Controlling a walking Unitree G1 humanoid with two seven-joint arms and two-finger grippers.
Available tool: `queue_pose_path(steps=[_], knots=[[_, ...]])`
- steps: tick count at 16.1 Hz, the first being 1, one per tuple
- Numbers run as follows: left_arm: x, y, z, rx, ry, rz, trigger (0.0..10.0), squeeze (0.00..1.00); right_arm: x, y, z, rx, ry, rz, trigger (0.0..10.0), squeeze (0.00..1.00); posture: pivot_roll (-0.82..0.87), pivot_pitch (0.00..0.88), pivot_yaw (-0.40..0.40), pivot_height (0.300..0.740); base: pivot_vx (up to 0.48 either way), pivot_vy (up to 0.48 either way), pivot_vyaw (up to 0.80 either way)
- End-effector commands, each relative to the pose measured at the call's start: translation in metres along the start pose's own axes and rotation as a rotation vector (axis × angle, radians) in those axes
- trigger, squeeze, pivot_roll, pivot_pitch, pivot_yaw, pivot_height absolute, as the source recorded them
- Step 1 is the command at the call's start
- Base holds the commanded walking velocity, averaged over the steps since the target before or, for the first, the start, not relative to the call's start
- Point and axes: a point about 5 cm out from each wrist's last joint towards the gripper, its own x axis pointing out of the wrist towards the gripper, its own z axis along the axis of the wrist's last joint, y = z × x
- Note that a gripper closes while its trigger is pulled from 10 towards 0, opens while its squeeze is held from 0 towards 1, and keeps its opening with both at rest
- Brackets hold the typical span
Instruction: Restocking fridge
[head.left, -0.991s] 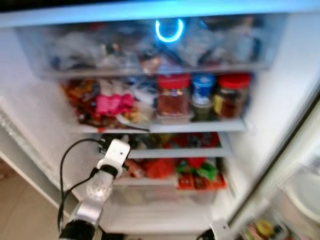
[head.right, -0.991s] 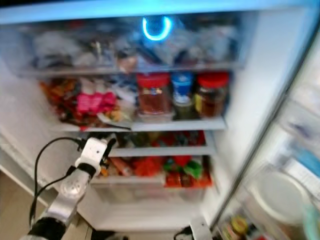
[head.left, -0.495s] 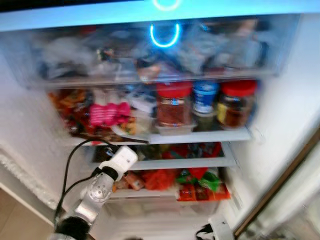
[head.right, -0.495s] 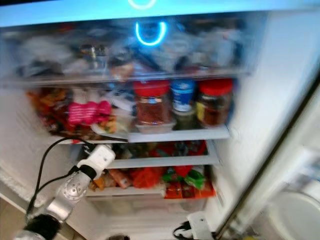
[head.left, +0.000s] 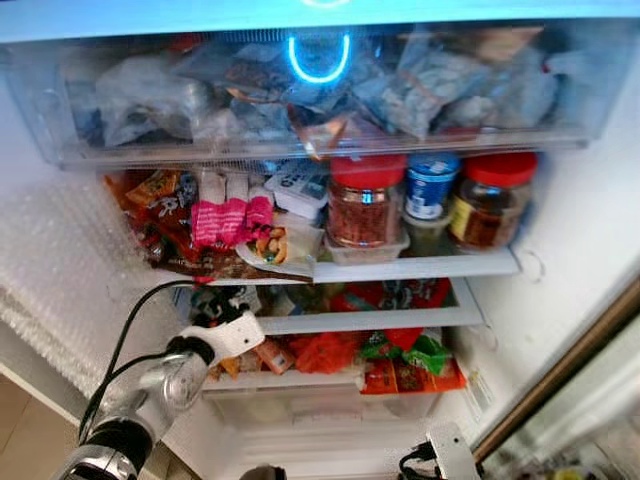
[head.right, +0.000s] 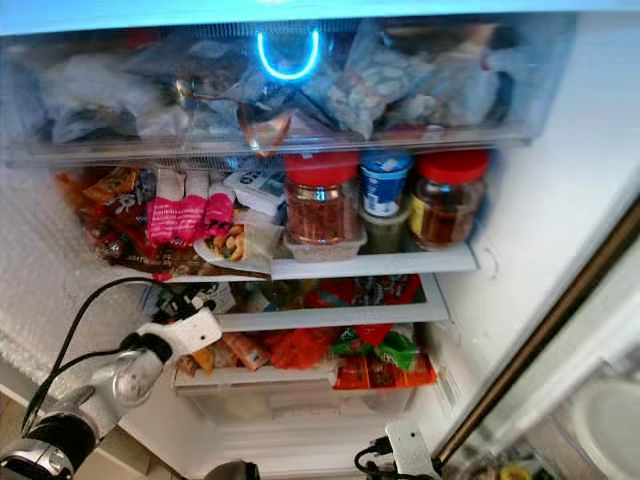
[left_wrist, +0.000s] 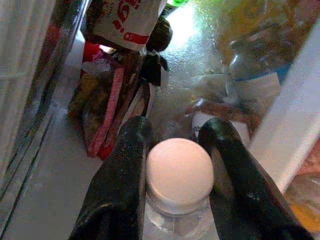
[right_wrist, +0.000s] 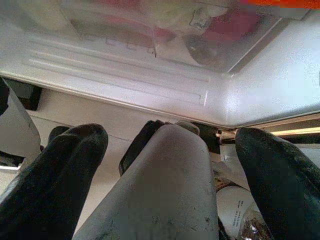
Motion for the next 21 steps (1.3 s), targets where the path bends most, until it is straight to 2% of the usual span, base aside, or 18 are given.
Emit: queue_pose_path(steps=[1, 5, 8, 12, 13, 15, 17, 21], knots=[[-0.002, -0.01, 0.001, 0.04, -0.033, -0.043, 10.0, 0.0, -0.002, -0.001, -0.008, 0.023, 0.019, -0.009, 10.0, 0.0, -0.12, 0.039, 0.012, 0.642, 0.0, 0.0, 0.0], [0.004, -0.012, 0.005, 0.048, -0.059, -0.073, 10.0, 0.0, -0.004, -0.005, -0.013, 0.028, 0.023, -0.024, 10.0, 0.0, -0.16, 0.064, 0.017, 0.642, 0.0, 0.0, 0.0], [0.01, -0.015, 0.015, 0.11, -0.102, -0.1, 10.0, 0.0, -0.007, -0.008, -0.019, 0.036, 0.031, -0.033, 10.0, 0.0, -0.19, 0.087, 0.015, 0.642, 0.0, 0.0, 0.0], [0.016, -0.008, 0.008, 0.096, -0.021, -0.078, 10.0, 0.0, -0.009, -0.011, -0.025, 0.023, 0.04, -0.035, 10.0, 0.0, -0.2, 0.112, 0.003, 0.642, 0.0, 0.0, 0.0], [0.017, -0.003, 0.005, 0.092, 0.005, -0.061, 10.0, 1.0, -0.01, -0.011, -0.027, 0.025, 0.042, -0.037, 10.0, 0.0, -0.21, 0.114, 0.003, 0.642, 0.0, 0.0, 0.0], [0.018, 0.008, -0.003, 0.071, 0.053, -0.028, 10.0, 1.0, -0.01, -0.011, -0.028, 0.023, 0.045, -0.037, 10.0, 0.0, -0.21, 0.126, 0.003, 0.642, 0.0, 0.0, 0.0], [0.018, 0.013, -0.005, 0.073, 0.06, -0.018, 10.0, 1.0, -0.011, -0.011, -0.029, 0.022, 0.046, -0.035, 10.0, 0.0, -0.21, 0.131, 0.003, 0.642, 0.0, 0.0, 0.0], [0.021, 0.014, 0.0, 0.074, 0.024, -0.031, 10.0, 1.0, -0.011, -0.01, -0.029, 0.013, 0.059, -0.029, 10.0, 0.0, -0.21, 0.13, 0.0, 0.642, 0.0, 0.0, 0.0]])
